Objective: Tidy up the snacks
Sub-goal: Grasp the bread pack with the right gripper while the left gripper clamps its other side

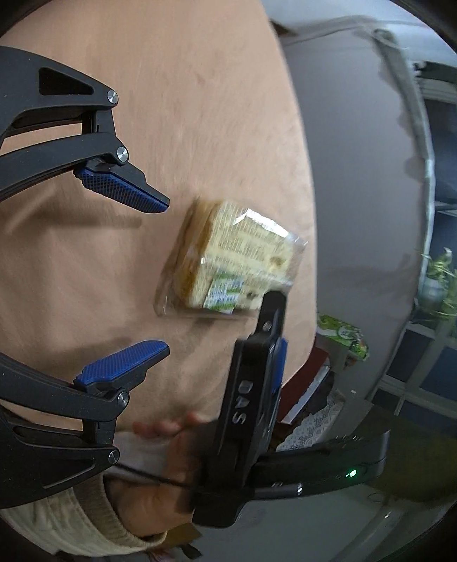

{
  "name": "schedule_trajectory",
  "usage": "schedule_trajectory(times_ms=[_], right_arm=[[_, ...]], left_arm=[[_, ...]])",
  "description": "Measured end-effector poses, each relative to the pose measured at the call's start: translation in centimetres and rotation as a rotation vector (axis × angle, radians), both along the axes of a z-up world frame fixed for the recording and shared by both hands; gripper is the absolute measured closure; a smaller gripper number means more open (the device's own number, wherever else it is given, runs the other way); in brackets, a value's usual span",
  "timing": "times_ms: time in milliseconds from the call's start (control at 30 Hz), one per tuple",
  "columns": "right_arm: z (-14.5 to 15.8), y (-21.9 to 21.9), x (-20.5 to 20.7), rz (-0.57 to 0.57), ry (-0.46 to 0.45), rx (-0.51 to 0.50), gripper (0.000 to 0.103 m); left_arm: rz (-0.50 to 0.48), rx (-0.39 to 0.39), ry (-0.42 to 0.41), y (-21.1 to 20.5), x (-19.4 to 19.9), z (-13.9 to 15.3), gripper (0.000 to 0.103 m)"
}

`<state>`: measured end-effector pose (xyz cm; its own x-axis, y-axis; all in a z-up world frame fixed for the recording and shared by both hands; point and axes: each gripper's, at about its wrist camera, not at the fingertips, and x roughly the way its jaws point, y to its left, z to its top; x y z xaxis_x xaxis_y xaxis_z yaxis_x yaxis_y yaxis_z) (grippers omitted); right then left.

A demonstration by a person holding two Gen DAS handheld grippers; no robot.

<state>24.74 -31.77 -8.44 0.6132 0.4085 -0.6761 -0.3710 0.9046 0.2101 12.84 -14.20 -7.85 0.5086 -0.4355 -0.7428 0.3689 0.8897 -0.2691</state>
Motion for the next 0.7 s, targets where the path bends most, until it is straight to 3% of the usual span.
schedule_trajectory(times_ms=[67, 300, 467, 600, 700], right_arm=[[-0.5, 0.2, 1.2, 0.033, 0.030, 0.016, 0.015], [-1.4, 0.7, 2.0, 0.130, 0.081, 0.081, 0.016], [-1.4, 2.0, -1.9, 0.190, 0.108, 0.069, 0.031], [-1.0, 3.1, -6.6, 0.236, 0.114, 0.078, 0.031], [-0.9, 3.4, -8.8, 0.219, 0.094, 0.084, 0.031]], left_arm=[[-0.014, -0.011, 0.015, -0.7, 0.2, -0.3, 0.028], [0.000, 0.065, 0.020, -1.7, 1.1, -1.3, 0.028], [-0.017, 0.084, 0.006, -0.5, 0.4, -1.1, 0.028], [-0.019, 0.146, -0.030, 1.2, -1.2, -1.0, 0.027], [-0.034, 0.149, -0.038, 2.6, -1.9, -1.1, 0.027]])
